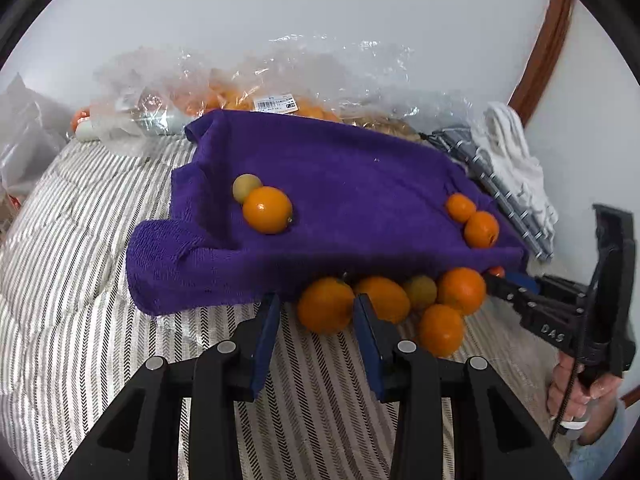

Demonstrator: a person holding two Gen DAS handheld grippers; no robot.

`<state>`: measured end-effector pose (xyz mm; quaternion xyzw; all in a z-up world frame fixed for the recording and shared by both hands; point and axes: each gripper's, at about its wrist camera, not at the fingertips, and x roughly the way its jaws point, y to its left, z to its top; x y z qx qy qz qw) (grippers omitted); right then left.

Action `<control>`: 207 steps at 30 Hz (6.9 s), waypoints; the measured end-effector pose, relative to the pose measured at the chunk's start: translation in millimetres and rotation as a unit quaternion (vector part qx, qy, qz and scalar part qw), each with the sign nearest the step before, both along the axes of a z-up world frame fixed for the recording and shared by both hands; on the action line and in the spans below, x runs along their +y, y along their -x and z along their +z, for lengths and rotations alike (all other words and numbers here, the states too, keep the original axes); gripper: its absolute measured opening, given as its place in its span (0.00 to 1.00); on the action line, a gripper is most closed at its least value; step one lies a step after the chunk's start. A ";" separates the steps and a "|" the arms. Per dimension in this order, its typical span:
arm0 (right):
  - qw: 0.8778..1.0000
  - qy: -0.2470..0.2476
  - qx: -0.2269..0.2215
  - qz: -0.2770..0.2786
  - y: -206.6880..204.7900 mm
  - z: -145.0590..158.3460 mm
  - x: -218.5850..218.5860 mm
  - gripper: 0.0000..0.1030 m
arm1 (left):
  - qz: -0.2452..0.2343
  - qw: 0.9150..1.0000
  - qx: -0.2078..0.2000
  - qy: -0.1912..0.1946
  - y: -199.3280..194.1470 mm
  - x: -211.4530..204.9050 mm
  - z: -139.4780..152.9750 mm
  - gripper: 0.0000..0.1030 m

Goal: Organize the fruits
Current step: 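Move the right gripper to the small red fruit while the left gripper approaches an orange, then close the right gripper on the red fruit while the left gripper grasps the orange, then lift and carry the red fruit and the orange over the purple towel, then open the right gripper to set the red fruit down while the left gripper releases its orange, then grasp the large orange beside the towel with the right gripper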

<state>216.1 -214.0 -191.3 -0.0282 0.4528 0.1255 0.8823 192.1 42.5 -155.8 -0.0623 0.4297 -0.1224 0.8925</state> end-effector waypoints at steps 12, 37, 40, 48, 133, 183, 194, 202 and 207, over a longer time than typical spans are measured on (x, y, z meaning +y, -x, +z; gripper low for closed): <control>1.000 -0.019 0.012 -0.002 -4.5 -3.8 -1.3 0.22 | -0.002 1.000 0.012 -0.001 -4.6 -2.9 -3.9 0.35; 1.000 -0.019 0.014 0.004 -5.4 -3.8 -2.1 0.22 | 0.007 1.000 0.013 -0.014 -3.2 -3.5 -1.5 0.29; 1.000 -0.015 0.013 0.005 -5.1 -3.6 -0.5 0.22 | 0.005 1.000 0.020 -0.008 -6.2 -3.3 -3.7 0.32; 1.000 -0.020 0.008 0.009 -3.9 -1.9 -2.1 0.22 | 0.006 1.000 0.014 -0.015 -5.2 -6.9 -4.4 0.30; 0.999 -0.038 0.013 0.012 -61.9 3.7 28.5 0.25 | 0.091 0.995 -0.012 -0.037 -49.3 23.2 17.7 0.30; 0.998 -0.043 -0.054 0.011 -31.5 38.0 23.4 0.64 | 0.135 0.988 -0.080 0.002 -33.7 34.3 17.2 0.36; 0.996 -0.074 -0.042 0.008 -30.6 47.2 23.9 0.47 | 0.134 0.988 -0.080 0.016 -6.2 42.8 20.3 0.36; 0.997 -0.068 -0.021 0.039 0.2 48.9 30.4 0.47 | 0.094 0.995 -0.028 0.011 1.2 40.5 13.4 0.36; 0.997 -0.050 -0.017 0.054 20.9 33.3 36.1 0.41 | 0.082 0.996 -0.024 0.003 8.9 36.5 13.9 0.36</control>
